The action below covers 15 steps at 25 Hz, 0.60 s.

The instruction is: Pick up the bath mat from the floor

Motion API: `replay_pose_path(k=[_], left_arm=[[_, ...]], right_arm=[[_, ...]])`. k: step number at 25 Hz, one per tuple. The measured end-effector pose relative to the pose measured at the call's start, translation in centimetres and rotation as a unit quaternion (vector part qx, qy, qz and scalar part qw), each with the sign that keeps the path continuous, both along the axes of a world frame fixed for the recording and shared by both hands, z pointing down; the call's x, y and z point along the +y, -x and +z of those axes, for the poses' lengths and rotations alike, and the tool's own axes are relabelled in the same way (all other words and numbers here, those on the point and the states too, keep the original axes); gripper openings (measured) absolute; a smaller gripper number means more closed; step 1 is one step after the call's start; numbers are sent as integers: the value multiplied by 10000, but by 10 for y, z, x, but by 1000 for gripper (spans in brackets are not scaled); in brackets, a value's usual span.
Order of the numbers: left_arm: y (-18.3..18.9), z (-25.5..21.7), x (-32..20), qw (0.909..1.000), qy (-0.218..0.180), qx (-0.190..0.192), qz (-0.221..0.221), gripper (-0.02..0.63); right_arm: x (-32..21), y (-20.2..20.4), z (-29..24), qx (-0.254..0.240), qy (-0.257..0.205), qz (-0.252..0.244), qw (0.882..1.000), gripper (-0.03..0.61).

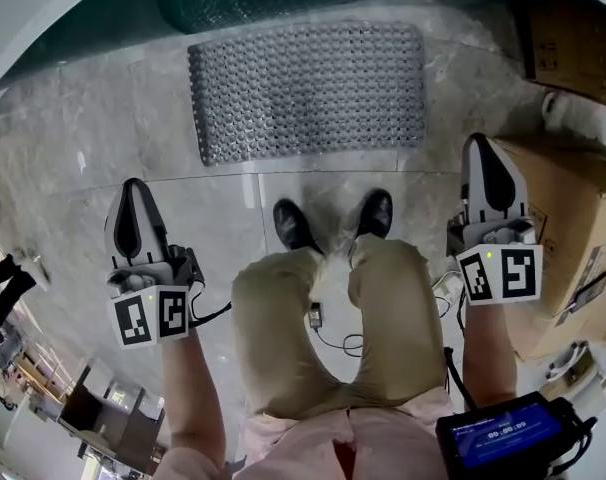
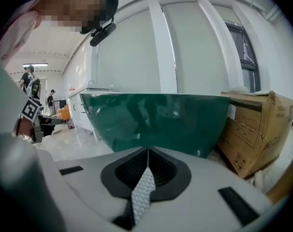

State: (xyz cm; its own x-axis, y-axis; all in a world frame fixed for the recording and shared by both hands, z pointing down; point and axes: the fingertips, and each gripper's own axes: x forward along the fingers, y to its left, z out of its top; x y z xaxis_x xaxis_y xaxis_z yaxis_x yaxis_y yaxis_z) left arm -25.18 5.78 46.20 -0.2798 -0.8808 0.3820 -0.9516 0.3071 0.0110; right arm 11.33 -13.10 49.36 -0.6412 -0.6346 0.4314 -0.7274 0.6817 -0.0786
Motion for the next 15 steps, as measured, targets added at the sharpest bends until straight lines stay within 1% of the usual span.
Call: replay_pose_path(k=[4,10,12,15], left_arm=[[6,30,-2,10000,-23,3,-28,26],[13,89,-9,10000,-9,5,-25,26],[16,101,-11,10000,-35,13,-35,26],[22,103,-17,9999,-96,-30,-47,26]], right_arm=[[-5,1,27,14,-47,-8,10000,20],[-13,1,87,51,-77,3,10000,20],[-15,3,100,61,-80,-22,9999,20],[-20,6,106,56,-122,-40,9999,20]])
